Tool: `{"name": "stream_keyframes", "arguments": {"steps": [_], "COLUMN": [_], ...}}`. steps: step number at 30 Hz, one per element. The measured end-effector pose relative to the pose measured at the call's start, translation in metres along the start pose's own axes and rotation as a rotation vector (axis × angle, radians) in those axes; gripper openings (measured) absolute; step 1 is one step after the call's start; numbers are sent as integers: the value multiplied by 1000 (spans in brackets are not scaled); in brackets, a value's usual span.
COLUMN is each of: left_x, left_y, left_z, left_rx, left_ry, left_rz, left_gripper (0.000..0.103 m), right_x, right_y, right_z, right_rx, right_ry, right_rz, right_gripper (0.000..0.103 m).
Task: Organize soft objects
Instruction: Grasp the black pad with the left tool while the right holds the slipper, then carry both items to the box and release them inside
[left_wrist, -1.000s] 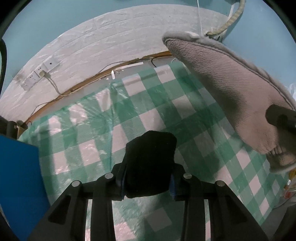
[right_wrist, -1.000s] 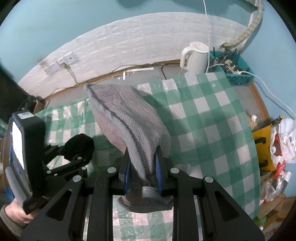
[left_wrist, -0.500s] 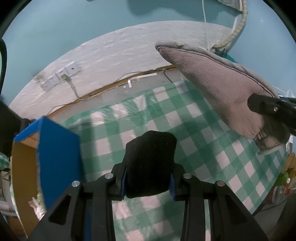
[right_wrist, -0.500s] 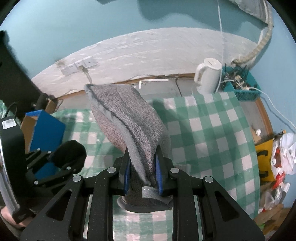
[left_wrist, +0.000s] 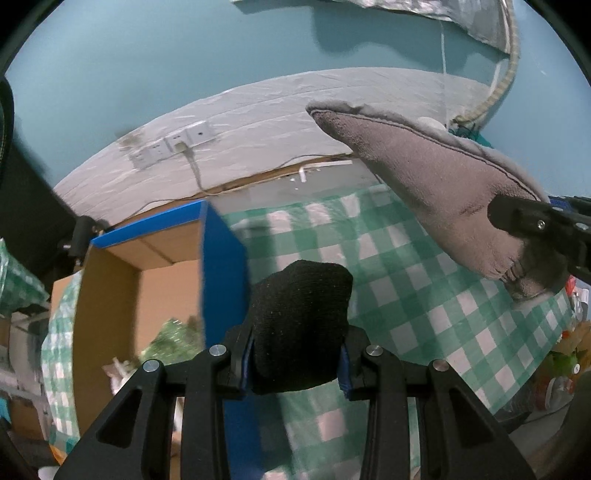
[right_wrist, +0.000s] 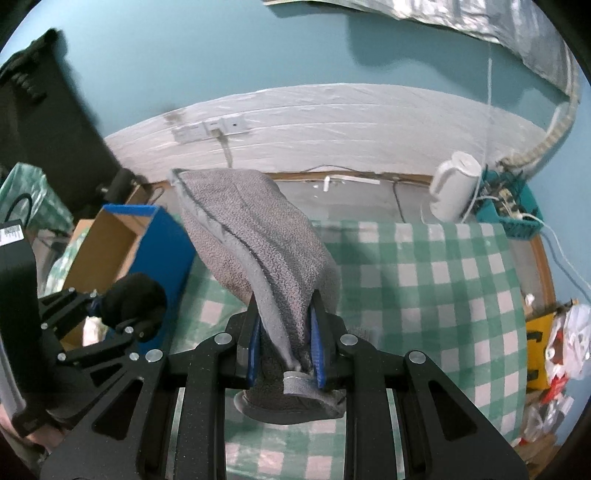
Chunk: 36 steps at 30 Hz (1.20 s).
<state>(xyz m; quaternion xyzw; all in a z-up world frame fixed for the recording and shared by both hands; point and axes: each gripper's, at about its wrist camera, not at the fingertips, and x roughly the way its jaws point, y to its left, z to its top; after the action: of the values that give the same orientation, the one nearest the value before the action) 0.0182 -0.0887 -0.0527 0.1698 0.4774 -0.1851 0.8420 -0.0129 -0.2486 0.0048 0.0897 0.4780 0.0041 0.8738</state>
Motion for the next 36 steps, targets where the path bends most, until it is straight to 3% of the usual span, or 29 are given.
{"name": "stream_keyframes", "arguments": {"steps": [19, 36], "left_x": [-36, -30], "left_y": [108, 193], "left_z": [-51, -91], "left_rx": [-170, -297], "left_ry": [-12, 12], "left_rz": [94, 181], "left_gripper": [35, 36], "right_x": [7, 58], "right_y": [120, 212], "right_z": [9, 13], "right_rx": [-181, -266], "right_ry": [24, 128], "right_rz": [83, 148], "right_gripper": [21, 21]}}
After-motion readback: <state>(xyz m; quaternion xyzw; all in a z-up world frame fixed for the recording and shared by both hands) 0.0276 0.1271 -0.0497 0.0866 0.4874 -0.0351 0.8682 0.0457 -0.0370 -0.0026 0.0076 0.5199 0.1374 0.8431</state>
